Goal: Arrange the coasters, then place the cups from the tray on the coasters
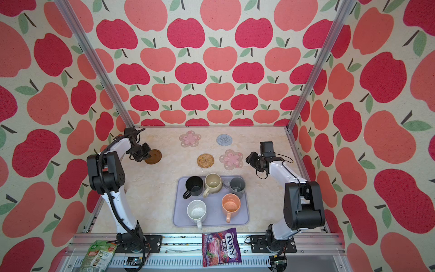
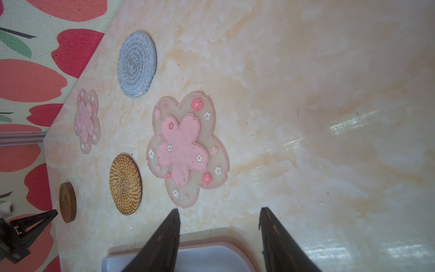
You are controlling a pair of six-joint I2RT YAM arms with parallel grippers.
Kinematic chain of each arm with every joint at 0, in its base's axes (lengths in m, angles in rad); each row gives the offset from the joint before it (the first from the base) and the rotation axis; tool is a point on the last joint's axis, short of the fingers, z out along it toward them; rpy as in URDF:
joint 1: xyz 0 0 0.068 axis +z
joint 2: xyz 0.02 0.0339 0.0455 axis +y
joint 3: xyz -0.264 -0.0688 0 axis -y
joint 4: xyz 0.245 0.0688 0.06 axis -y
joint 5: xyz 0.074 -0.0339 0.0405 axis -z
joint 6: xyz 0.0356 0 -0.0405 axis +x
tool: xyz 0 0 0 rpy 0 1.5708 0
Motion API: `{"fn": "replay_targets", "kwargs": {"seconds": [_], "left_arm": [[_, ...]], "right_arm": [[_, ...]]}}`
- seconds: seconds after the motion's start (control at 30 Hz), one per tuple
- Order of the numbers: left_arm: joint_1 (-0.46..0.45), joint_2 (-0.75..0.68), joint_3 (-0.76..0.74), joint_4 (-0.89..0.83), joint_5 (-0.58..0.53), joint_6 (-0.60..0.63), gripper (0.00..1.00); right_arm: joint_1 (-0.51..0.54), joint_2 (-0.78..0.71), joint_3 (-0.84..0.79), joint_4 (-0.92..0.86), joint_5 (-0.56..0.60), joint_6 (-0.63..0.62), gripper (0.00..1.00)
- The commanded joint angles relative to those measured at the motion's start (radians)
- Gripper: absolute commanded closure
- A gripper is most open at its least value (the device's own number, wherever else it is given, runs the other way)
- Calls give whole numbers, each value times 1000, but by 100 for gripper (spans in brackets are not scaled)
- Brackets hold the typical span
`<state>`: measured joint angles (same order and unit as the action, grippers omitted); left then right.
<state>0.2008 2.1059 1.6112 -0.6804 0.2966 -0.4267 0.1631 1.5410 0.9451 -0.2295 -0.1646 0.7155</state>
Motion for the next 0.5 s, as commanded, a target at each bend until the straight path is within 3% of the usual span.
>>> {"fn": "replay_targets", "kwargs": {"seconds": [0.0,0.47], "left_arm": [[-6,28,28,-6,16,3,99],[-42,76,16,7,2,0,100]], "right_arm": [[-8,-33,17,-41,25,-17,43],[-11,-11,27,-36,11,-16,42]]}}
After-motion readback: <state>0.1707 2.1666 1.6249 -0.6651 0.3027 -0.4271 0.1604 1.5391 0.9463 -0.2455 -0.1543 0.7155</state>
